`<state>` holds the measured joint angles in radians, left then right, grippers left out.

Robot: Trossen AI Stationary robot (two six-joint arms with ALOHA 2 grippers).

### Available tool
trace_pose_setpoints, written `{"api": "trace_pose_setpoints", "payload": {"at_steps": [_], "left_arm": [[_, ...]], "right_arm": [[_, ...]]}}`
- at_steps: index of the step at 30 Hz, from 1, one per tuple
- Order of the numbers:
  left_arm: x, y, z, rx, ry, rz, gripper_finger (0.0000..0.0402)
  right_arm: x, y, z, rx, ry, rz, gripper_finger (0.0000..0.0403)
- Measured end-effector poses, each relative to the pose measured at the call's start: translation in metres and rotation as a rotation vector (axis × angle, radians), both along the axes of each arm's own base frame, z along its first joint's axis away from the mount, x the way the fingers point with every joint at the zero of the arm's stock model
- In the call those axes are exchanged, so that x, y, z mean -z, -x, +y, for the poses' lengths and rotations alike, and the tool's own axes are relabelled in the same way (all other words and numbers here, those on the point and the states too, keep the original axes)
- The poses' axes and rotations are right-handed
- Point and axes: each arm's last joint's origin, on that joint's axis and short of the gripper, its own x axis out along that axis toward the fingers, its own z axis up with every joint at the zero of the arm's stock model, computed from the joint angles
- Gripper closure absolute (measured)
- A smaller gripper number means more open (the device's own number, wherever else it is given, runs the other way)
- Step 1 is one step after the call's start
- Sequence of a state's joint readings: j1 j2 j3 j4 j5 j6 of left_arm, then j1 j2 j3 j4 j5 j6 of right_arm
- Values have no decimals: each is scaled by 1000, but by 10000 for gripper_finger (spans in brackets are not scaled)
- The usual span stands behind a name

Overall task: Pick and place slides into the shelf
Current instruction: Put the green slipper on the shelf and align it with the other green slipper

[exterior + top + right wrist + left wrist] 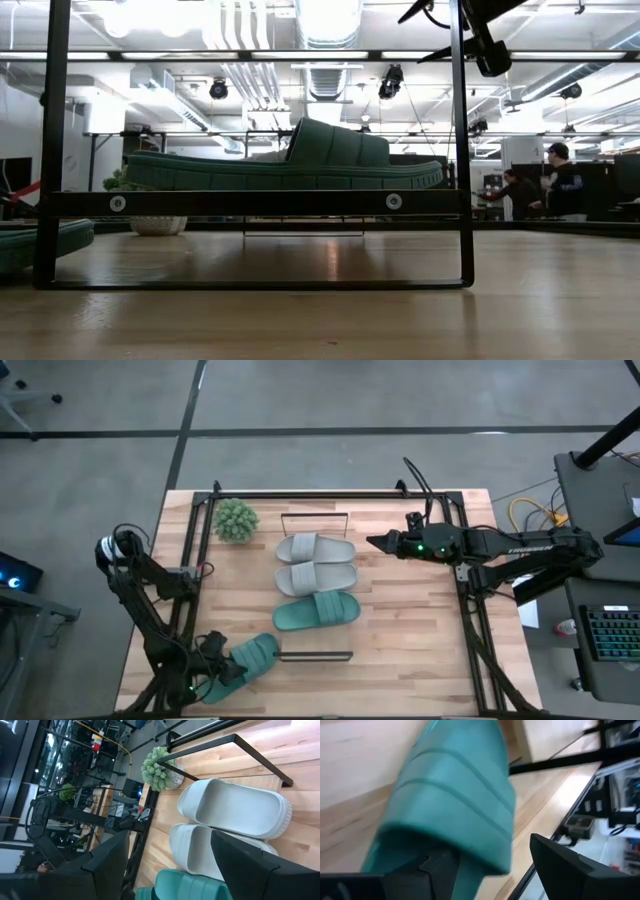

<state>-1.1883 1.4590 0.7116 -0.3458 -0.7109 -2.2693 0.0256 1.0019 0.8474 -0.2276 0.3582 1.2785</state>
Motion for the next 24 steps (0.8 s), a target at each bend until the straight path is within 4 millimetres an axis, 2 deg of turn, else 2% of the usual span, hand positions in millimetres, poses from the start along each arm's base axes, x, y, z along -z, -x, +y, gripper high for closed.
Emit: {"api": "trace_pose_setpoints", "payload": {"at_steps": [13,16,19,24], "left_arm": [[3,-17,11,-75,-43,-18,178],[5,-19,14,-87,-50,-16,190],[7,-19,16,-90,-56,-11,236],[9,-20,16,-74,-49,-28,372]], "right_arm": [[0,0,1,-43,-13,2,131],[0,0,1,-50,-15,2,131],[0,0,1,-50,-15,2,131],[0,0,1,-53,-7,5,131]]}}
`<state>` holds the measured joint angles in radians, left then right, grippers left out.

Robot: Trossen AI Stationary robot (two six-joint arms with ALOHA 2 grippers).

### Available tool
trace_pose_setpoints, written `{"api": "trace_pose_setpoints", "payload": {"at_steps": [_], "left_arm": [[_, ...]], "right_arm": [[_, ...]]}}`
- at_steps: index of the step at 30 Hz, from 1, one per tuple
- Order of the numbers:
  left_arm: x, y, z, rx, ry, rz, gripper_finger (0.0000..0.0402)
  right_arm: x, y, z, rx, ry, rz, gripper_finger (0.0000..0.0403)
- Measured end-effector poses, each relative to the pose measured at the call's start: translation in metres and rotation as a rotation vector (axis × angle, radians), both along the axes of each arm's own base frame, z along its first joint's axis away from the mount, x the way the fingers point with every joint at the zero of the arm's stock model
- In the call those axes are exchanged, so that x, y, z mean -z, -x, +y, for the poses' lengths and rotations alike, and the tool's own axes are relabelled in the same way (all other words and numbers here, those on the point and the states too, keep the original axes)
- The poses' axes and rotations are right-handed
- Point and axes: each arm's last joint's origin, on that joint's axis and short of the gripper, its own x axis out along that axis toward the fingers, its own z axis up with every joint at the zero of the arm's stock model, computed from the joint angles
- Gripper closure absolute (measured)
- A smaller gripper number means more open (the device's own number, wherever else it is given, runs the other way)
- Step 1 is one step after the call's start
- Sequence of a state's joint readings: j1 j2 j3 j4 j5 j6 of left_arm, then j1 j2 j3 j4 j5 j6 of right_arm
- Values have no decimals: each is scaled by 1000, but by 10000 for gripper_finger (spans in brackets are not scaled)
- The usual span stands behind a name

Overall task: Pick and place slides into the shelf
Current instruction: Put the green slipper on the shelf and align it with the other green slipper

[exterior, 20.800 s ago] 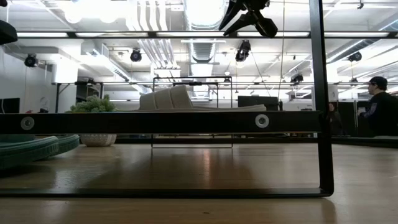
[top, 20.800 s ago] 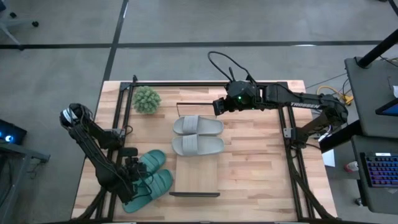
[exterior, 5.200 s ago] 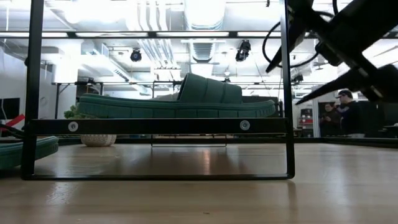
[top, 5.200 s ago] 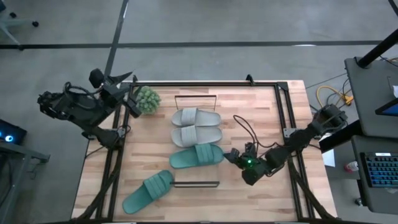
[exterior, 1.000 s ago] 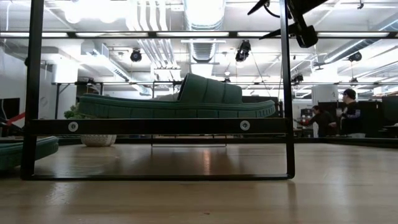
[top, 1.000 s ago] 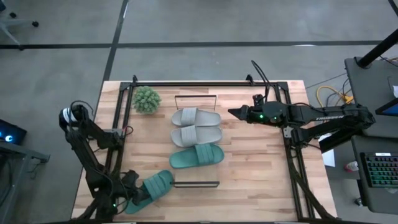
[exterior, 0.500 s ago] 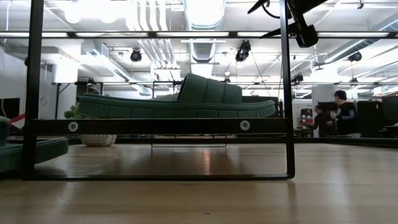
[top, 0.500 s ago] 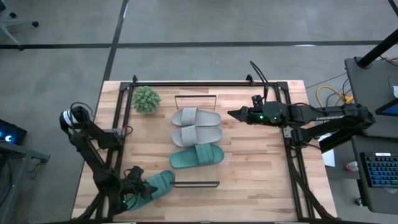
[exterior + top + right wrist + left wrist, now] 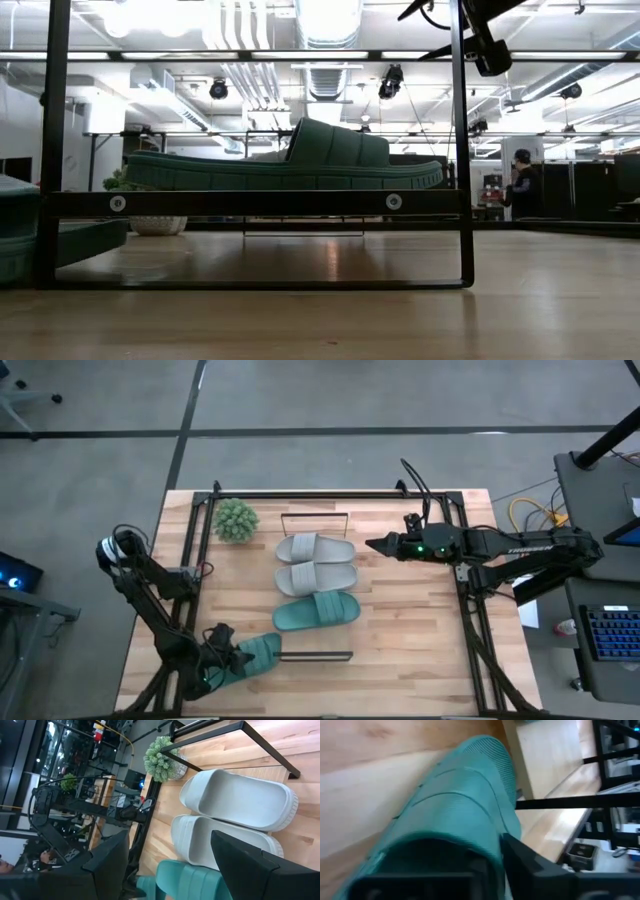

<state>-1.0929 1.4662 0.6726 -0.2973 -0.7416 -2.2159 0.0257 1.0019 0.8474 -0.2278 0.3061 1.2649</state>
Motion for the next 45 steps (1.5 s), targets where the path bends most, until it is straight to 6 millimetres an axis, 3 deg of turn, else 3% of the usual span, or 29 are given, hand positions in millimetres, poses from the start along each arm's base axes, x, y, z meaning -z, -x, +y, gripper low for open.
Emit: {"api": "trace_pose_setpoints", "payload": {"at_steps": [2,10,20,32,39,45], "left_arm": [[1,0,1,1,4,-5,390],[-1,2,1,22,28,30,400],[-23,16,15,69,21,94,401],[-65,32,50,63,-1,57,401],[-100,34,64,27,-45,-130,401],[-118,32,83,-9,-107,-198,401]], "right_arm": [[0,0,0,-1,4,1,131],[0,0,0,-4,12,4,131],[0,0,0,-9,25,11,131],[1,0,0,-5,36,19,133],[1,-1,0,-4,31,17,138],[3,-16,2,-70,-15,-40,137]]}}
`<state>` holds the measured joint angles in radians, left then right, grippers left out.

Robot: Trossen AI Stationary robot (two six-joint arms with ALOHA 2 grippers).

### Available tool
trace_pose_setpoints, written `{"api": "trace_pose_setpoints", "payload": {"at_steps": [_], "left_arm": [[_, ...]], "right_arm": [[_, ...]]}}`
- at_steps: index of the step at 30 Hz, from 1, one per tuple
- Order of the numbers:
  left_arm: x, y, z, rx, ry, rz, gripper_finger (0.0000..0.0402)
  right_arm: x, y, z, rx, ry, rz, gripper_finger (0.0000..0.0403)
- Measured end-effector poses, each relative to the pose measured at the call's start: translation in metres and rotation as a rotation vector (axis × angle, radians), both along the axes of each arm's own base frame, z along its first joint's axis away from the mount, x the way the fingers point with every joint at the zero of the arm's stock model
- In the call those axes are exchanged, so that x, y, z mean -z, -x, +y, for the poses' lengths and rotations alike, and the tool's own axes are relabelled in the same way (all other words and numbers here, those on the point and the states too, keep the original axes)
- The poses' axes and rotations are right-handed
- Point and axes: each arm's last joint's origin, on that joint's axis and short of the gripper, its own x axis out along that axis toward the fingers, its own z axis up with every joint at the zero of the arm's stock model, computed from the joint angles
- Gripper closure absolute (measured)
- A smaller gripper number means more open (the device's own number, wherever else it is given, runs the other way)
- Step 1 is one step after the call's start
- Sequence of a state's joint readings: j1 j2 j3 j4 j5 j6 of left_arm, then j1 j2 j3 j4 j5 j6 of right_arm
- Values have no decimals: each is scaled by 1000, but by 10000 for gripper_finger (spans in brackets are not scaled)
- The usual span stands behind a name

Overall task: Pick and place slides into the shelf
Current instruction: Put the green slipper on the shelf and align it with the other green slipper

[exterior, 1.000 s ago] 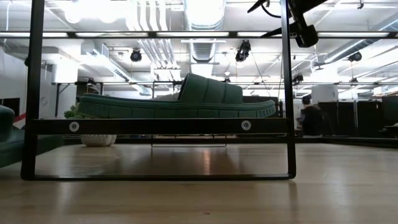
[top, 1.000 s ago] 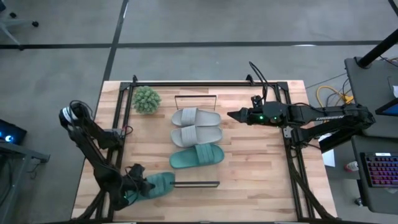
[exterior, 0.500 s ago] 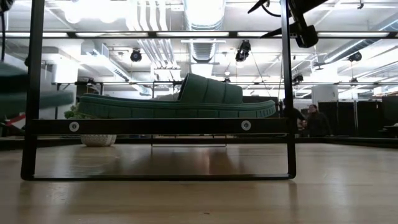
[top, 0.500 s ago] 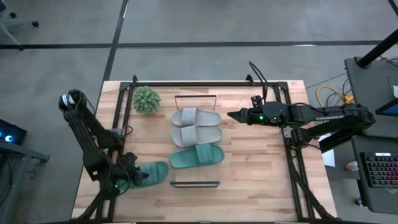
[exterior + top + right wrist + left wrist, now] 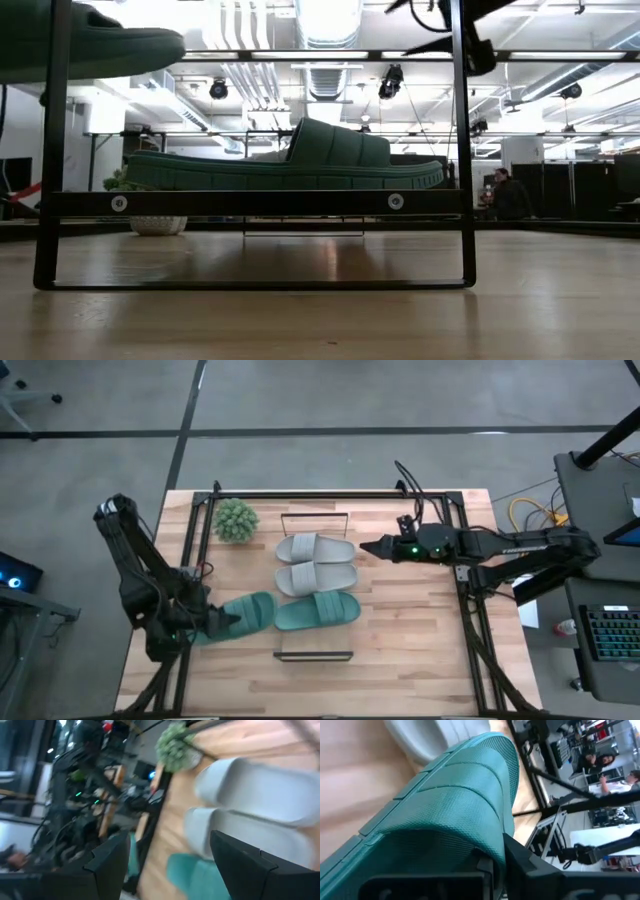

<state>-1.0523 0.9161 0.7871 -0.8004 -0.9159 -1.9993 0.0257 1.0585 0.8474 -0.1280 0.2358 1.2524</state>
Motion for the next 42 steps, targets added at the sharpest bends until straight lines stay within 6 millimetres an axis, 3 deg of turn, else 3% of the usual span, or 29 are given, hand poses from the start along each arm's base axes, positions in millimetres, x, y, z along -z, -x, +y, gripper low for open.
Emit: {"api": "trace_pose_setpoints", "payload": {"at_steps": [10,17,24,29,42], "left_arm": [[-21,-2,36,-51,-56,-71,402],[-34,-9,53,-66,-109,-127,402],[-35,-23,53,-21,-99,-112,402],[-37,-30,48,-18,-105,-108,402],[-43,-40,41,8,-122,-101,401]], "right_arm": [[10,-42,6,-88,-50,-151,140],[18,-82,14,-175,-83,-186,133],[3,-130,17,-232,-7,-141,138],[0,-151,19,-289,22,-9,133],[-11,-168,21,-353,57,15,132]]}}
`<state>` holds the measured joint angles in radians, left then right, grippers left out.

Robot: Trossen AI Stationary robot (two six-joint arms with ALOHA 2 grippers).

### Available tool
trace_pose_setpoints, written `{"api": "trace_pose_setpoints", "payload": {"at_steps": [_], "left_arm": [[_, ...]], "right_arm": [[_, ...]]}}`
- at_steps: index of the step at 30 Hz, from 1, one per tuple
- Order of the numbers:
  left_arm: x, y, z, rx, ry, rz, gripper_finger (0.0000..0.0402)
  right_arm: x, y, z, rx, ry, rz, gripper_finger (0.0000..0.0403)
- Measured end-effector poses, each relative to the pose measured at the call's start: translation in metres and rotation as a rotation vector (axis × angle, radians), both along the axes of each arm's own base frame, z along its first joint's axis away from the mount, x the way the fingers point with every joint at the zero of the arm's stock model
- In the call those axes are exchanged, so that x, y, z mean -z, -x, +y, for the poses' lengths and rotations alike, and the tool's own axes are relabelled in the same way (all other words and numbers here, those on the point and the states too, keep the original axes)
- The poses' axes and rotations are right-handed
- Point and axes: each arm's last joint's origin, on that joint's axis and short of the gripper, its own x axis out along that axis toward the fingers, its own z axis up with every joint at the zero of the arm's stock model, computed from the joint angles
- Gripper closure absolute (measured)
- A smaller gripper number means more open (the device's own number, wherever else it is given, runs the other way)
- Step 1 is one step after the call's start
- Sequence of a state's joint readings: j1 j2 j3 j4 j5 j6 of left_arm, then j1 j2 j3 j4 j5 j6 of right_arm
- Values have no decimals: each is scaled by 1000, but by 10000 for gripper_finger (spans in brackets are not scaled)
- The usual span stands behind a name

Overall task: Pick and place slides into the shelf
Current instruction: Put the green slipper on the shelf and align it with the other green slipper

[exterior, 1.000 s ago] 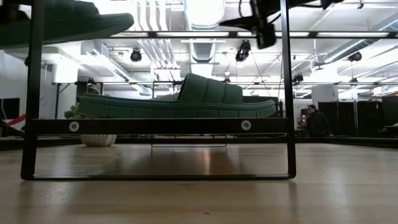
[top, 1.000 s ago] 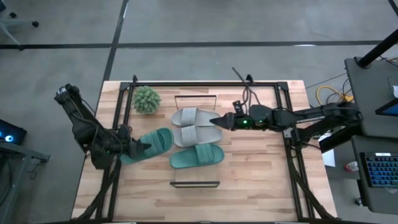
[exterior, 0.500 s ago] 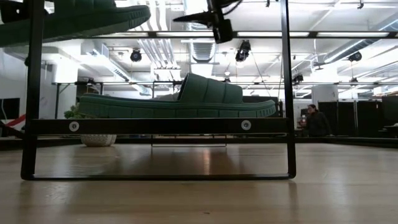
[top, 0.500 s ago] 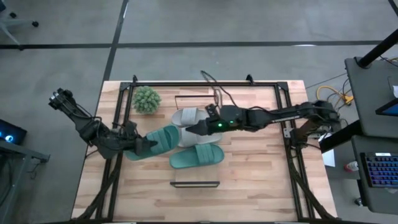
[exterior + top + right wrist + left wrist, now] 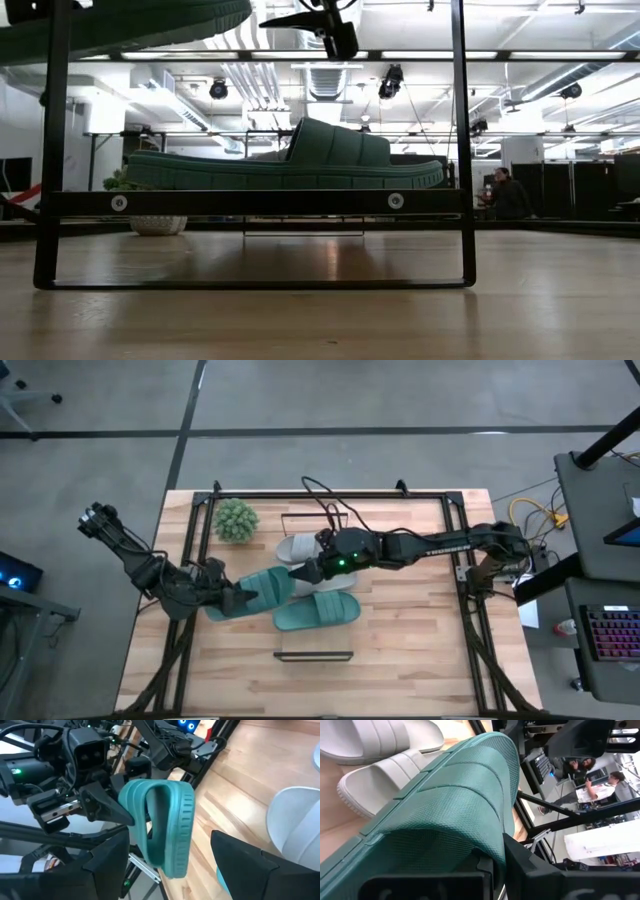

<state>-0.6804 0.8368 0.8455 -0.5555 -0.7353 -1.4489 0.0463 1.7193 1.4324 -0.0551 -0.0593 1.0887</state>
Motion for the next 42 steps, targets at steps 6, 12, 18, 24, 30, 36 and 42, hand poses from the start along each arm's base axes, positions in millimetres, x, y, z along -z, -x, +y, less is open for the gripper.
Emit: {"api": "trace_pose_setpoints", "payload": {"at_steps": [6,12,18,24,30,36,42], "left_arm": [[-3,-3,-1,5,-5,-18,401],[-5,-10,-2,-10,-7,-46,401],[-5,-14,-2,-24,-1,-55,401],[-10,-19,1,-31,-16,-96,401],[-11,-22,4,-28,-19,-103,401],[-9,-24,2,-8,-17,-87,401],[-7,-27,0,-11,-22,-78,401]], "right_arm": [[1,0,1,-2,-2,5,137],[2,0,1,-1,-2,6,136],[2,0,2,-4,-2,6,141],[2,0,2,-4,-7,7,141],[2,0,2,1,-20,8,151],[2,0,2,11,-33,10,229],[3,1,2,18,-29,19,359]]}}
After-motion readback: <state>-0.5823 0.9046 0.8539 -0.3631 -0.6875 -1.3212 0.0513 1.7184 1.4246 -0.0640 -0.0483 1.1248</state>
